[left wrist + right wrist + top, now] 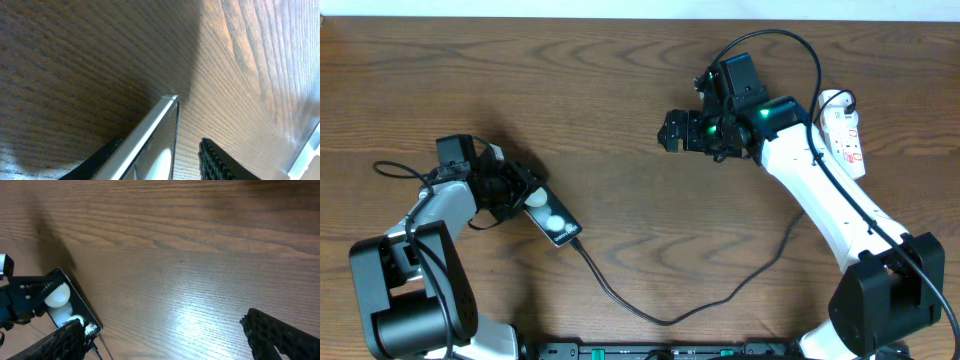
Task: Plug charger to phone and switch on socket
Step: 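Set the phone on the table with the left gripper, right gripper over strip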
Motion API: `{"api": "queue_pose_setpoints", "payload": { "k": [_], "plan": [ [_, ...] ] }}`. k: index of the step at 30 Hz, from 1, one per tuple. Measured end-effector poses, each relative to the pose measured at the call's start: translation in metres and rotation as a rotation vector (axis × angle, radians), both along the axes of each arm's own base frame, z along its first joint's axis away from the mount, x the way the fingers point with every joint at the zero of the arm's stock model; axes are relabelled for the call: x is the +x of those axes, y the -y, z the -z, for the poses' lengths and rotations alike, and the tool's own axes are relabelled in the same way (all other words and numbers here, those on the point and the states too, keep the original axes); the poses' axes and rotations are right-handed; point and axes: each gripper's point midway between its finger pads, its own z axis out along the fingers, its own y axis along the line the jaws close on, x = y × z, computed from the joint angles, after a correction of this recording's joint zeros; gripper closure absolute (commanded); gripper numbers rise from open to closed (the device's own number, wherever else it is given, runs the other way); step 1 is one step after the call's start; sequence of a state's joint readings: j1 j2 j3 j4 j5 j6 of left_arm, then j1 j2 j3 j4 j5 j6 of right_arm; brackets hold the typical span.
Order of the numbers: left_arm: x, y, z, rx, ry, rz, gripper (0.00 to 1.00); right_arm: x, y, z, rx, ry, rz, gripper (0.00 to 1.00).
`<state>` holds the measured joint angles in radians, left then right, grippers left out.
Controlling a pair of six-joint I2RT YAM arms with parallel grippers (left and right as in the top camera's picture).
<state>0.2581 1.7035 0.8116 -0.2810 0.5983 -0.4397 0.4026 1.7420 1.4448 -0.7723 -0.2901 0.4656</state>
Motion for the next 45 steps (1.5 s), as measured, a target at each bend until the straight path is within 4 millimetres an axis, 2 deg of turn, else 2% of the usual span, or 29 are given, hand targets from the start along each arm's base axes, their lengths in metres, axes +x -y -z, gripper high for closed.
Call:
{"api": "queue_pose_setpoints", "payload": {
  "k": [3, 19, 20, 21, 35, 45],
  "plan": [
    [-0.002, 0.002, -0.003, -0.01, -0.013, 0.001, 0.25, 0.0, 0.0, 0.0, 0.0, 0.0, 0.0, 0.02],
    [-0.021, 0.007, -0.003, -0.037, -0.105, -0.001, 0.22, 0.0, 0.0, 0.0, -0.002, 0.001, 0.001, 0.02],
    [-0.023, 0.007, -0.003, -0.039, -0.112, -0.001, 0.21, 0.0, 0.0, 0.0, -0.002, 0.001, 0.001, 0.02],
    [-0.024, 0.008, -0.003, -0.04, -0.116, -0.001, 0.14, 0.0, 0.0, 0.0, -0.002, 0.001, 0.001, 0.02],
    [-0.028, 0.01, -0.005, -0.054, -0.136, 0.001, 0.12, 0.0, 0.001, 0.0, -0.003, -0.001, 0.001, 0.02],
    [-0.041, 0.009, -0.003, -0.046, -0.203, -0.016, 0.12, 0.0, 0.001, 0.0, -0.004, -0.001, 0.001, 0.02]
  ]
}}
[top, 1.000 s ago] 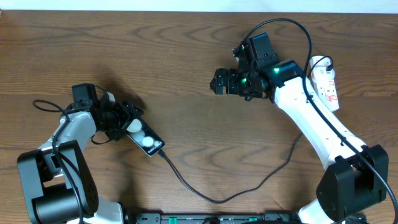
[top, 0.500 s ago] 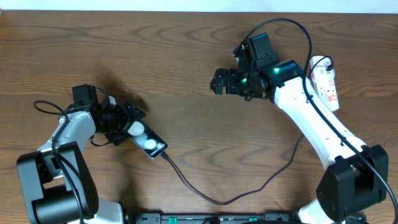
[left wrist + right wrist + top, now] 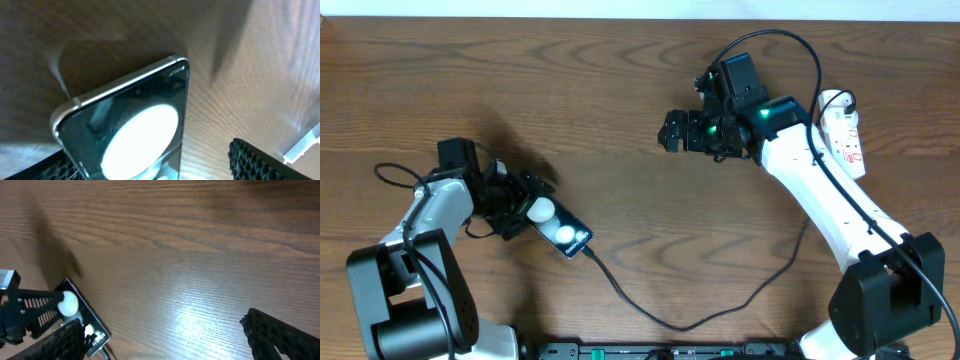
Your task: Plug charger to phone and switch on socket
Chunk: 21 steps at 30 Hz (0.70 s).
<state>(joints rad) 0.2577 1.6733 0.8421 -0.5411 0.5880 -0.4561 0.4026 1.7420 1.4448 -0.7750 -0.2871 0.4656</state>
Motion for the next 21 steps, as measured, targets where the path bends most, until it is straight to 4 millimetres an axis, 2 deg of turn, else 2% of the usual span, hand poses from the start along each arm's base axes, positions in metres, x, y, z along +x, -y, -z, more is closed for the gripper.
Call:
{"api": "queue_pose_setpoints", "payload": {
  "k": [7, 15, 18, 21],
  "plan": [
    [-0.011, -0.006, 0.003, 0.044, -0.066, -0.018, 0.12, 0.0, 0.0, 0.0, 0.0, -0.001, 0.0, 0.01],
    [-0.031, -0.024, 0.005, 0.17, -0.162, 0.008, 0.11, 0.001, 0.001, 0.0, -0.004, 0.003, 0.002, 0.01],
    [-0.026, -0.03, -0.013, 0.213, -0.126, 0.046, 0.11, 0.001, 0.001, 0.0, -0.008, 0.005, 0.005, 0.01],
    [-0.002, -0.036, -0.056, 0.274, 0.017, 0.079, 0.11, 0.001, 0.002, 0.0, -0.011, 0.006, 0.007, 0.01]
  ]
}}
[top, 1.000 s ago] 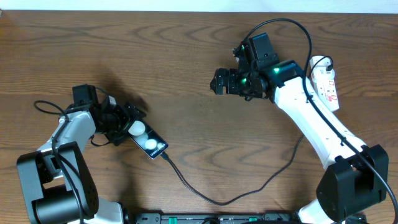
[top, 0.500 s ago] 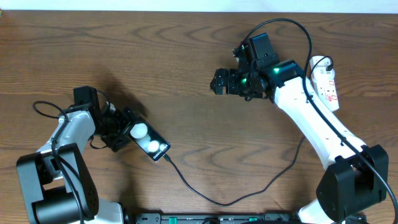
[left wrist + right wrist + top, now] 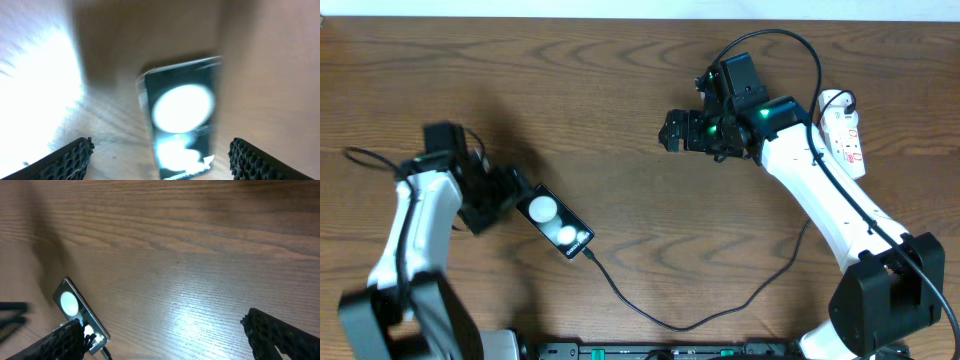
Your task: Plug charger to phone and switch on socket
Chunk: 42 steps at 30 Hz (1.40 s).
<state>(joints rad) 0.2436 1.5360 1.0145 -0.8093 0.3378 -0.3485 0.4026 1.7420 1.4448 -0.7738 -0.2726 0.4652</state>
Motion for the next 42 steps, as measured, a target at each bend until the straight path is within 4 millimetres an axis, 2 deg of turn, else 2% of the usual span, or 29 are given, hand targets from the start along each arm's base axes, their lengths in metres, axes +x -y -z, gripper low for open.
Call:
{"api": "queue_pose_setpoints", "payload": {
  "k": [3, 6, 8, 11, 15, 18, 21, 24, 28, 31, 33, 36, 42],
  "plan": [
    [0.028, 0.003, -0.06, 0.056, 0.205, 0.065, 0.11, 0.0, 0.0, 0.0, -0.001, 0.0, 0.0, 0.01],
    [0.038, 0.015, -0.112, 0.095, 0.377, 0.123, 0.11, 0.0, 0.0, 0.0, -0.001, 0.0, 0.001, 0.01],
    [0.039, 0.024, -0.136, 0.112, 0.468, 0.153, 0.11, -0.002, 0.001, 0.002, -0.006, -0.011, 0.0, 0.01],
    [0.033, 0.034, -0.162, 0.126, 0.561, 0.182, 0.11, -0.007, 0.003, 0.004, -0.016, -0.03, -0.001, 0.01],
    [0.022, 0.037, -0.187, 0.143, 0.643, 0.188, 0.11, -0.008, 0.003, 0.004, -0.016, -0.036, -0.005, 0.01],
    [0.018, 0.037, -0.196, 0.15, 0.675, 0.187, 0.11, -0.011, 0.002, 0.0, -0.013, -0.04, -0.037, 0.01],
    [0.017, 0.037, -0.197, 0.151, 0.678, 0.187, 0.11, -0.01, 0.006, -0.023, -0.012, -0.028, -0.068, 0.01],
    [0.018, 0.037, -0.195, 0.149, 0.67, 0.187, 0.11, -0.001, 0.019, -0.069, -0.003, 0.023, -0.067, 0.01],
    [0.019, 0.037, -0.193, 0.148, 0.664, 0.188, 0.11, 0.006, 0.059, -0.127, -0.012, 0.093, -0.016, 0.01],
    [0.02, 0.037, -0.192, 0.147, 0.661, 0.187, 0.11, 0.013, 0.102, -0.164, -0.031, 0.173, 0.057, 0.01],
    [0.02, 0.037, -0.192, 0.147, 0.659, 0.187, 0.11, 0.018, 0.135, -0.18, -0.057, 0.217, 0.122, 0.01],
    [0.02, 0.037, -0.191, 0.147, 0.659, 0.187, 0.11, 0.021, 0.189, -0.188, -0.1, 0.238, 0.233, 0.01],
    [0.02, 0.037, -0.191, 0.147, 0.658, 0.187, 0.11, 0.0, 0.289, -0.173, -0.189, 0.159, 0.411, 0.01]
  ]
}}
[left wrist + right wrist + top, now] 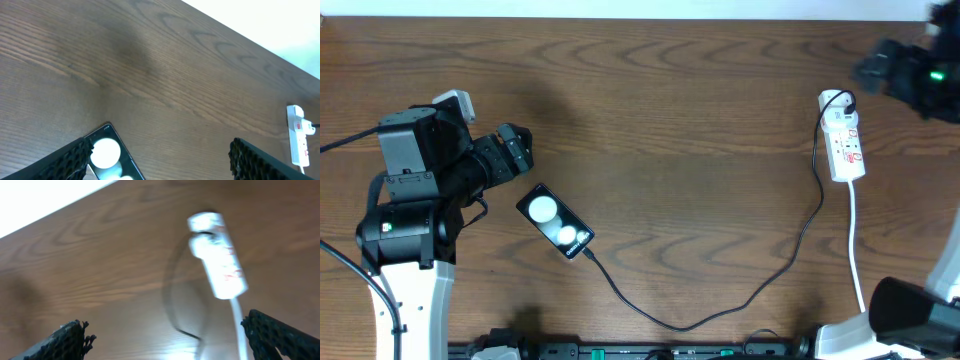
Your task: Plug charger to phone and switch on socket
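The dark phone point(555, 222) lies flat and slanted on the wooden table, its screen mirroring bright lamps; the left wrist view shows it too point(107, 159). A black charger cable point(720, 303) joins its lower end and runs right, then up to the white socket strip point(842, 136). My left gripper point(513, 150) hangs open up-left of the phone, holding nothing; its fingers point(65, 161) frame the phone's top. Blurred at the far right corner, my right gripper point(885, 68) is open. The right wrist view catches the strip point(220, 262) ahead, smeared.
The strip's own white lead point(857, 250) runs down the right side toward the front edge. The table point(680, 100) is bare brown wood. The strip also shows small at the right edge of the left wrist view point(298, 141).
My left gripper was low and just left of the phone; now it sits higher and farther back. My right gripper was over the table's middle; now it is at the far right by the strip.
At first my left gripper was around the phone's upper end, the cable in the phone. Then the phone lay slightly lower and more to the right. Later the gripper stood open and apart from it, now raised. The right gripper stayed open mid-table, then moved to the strip.
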Motion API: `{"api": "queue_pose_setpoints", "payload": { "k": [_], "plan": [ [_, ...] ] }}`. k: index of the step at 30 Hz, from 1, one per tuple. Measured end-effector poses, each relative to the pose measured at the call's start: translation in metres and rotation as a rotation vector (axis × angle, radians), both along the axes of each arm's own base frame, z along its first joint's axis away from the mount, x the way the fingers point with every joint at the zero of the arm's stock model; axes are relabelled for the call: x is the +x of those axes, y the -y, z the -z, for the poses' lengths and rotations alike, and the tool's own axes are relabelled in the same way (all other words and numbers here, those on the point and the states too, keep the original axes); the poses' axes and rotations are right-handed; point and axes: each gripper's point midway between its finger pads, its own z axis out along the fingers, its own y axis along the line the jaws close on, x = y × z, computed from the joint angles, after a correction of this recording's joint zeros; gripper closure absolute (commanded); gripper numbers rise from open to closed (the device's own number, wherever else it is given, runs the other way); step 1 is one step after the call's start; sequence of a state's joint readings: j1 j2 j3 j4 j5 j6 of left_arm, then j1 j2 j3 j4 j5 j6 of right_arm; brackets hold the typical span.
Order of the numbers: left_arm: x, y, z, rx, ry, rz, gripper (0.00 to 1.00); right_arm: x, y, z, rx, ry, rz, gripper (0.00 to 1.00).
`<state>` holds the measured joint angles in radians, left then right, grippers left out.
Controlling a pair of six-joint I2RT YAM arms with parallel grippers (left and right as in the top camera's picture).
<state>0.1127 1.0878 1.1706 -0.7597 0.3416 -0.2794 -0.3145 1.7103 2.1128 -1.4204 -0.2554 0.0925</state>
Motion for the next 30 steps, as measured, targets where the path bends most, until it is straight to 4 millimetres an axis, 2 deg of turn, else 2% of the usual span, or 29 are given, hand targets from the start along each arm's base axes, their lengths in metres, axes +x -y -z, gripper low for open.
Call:
{"api": "queue_pose_setpoints", "payload": {
  "k": [6, 11, 15, 20, 24, 30],
  "plan": [
    [0.0, 0.0, 0.0, 0.0, 0.0, 0.0, 0.11, -0.02, 0.061, 0.023, -0.052, -0.052, 0.06, 0.01],
    [0.0, 0.0, 0.0, 0.0, 0.0, 0.0, 0.11, -0.023, 0.081, 0.067, -0.065, -0.11, 0.029, 0.01],
    [0.0, 0.0, 0.0, 0.0, 0.0, 0.0, 0.11, -0.016, 0.084, 0.115, -0.064, -0.131, -0.013, 0.01],
    [0.0, 0.0, 0.0, 0.0, -0.001, 0.0, 0.11, -0.009, 0.07, 0.159, -0.016, -0.102, -0.118, 0.01],
    [0.0, 0.0, 0.0, 0.0, -0.001, 0.0, 0.11, -0.006, 0.054, 0.179, 0.034, -0.055, -0.202, 0.01],
    [0.0, 0.0, 0.0, 0.0, -0.001, 0.0, 0.11, 0.006, 0.042, 0.188, 0.091, 0.005, -0.276, 0.01]
  ]
}}
